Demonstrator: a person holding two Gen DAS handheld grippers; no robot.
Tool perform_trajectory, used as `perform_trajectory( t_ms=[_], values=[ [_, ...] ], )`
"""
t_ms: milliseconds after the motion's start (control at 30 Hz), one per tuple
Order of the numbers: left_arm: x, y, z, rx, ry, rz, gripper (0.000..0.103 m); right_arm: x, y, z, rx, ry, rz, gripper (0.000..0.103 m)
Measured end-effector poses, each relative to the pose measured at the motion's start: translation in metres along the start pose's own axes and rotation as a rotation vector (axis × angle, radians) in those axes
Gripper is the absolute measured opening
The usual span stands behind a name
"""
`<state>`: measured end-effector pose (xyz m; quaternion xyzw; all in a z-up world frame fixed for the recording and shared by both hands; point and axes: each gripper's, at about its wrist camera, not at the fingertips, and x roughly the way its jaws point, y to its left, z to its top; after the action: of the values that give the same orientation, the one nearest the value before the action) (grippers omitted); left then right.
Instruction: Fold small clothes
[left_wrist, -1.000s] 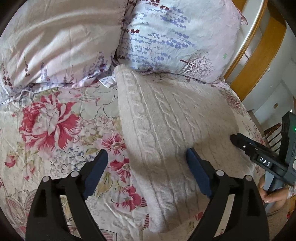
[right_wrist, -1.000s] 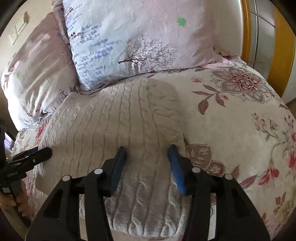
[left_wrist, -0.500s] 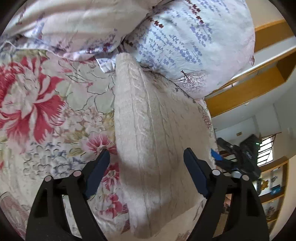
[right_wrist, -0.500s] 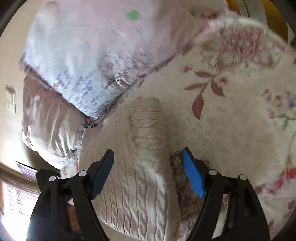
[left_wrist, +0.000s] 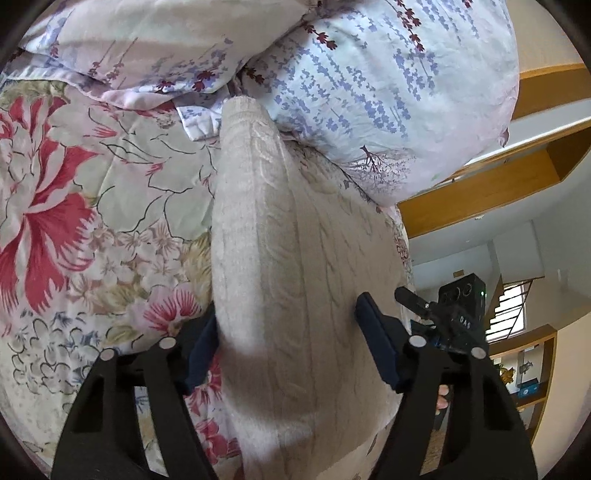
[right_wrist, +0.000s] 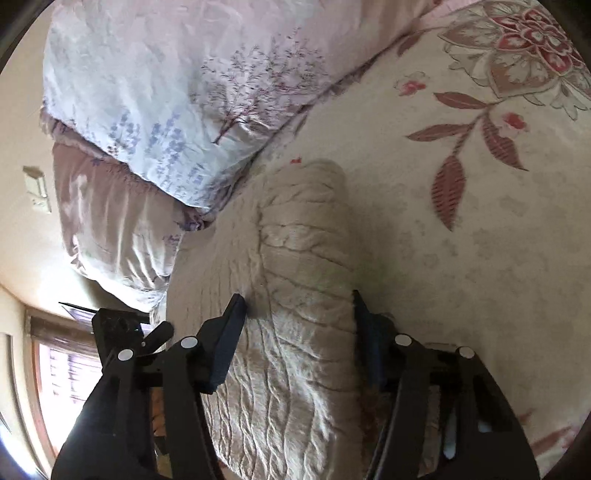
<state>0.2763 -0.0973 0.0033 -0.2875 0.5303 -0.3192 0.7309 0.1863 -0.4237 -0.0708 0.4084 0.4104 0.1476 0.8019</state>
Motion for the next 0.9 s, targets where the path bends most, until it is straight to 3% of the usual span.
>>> perform_trajectory(
  t_ms=[133, 267, 400, 667, 800, 900],
  values=[
    [-0.001, 0.005, 0.0, -0.017, -0.002, -0.015, 0.048, 0.006, 0.001, -0.004, -0.002, 0.005, 0.039, 0.034],
    [-0.012, 0.0, -0.001, 0.0, -0.022, -0.061, 0.036, 0.001, 0.013, -0.01, -0.016, -0.036, 0.035, 0.029],
    [-0.031, -0.008, -0.008, 0.033, -0.015, -0.106, 0.034, -0.012, 0.037, -0.021, -0.04, -0.071, 0.098, 0.026],
    [-0.109, 0.011, -0.018, 0.046, -0.071, -0.06, 0.034, 0.012, 0.104, -0.047, -0.16, -0.056, 0.124, 0.025],
    [-0.141, 0.044, -0.012, 0.01, -0.123, 0.002, 0.036, 0.041, 0.132, -0.054, -0.229, -0.066, 0.108, 0.025],
    [-0.133, 0.086, -0.008, -0.077, -0.128, 0.117, 0.04, 0.081, 0.134, -0.055, -0.235, -0.009, 0.011, 0.027]
  ],
)
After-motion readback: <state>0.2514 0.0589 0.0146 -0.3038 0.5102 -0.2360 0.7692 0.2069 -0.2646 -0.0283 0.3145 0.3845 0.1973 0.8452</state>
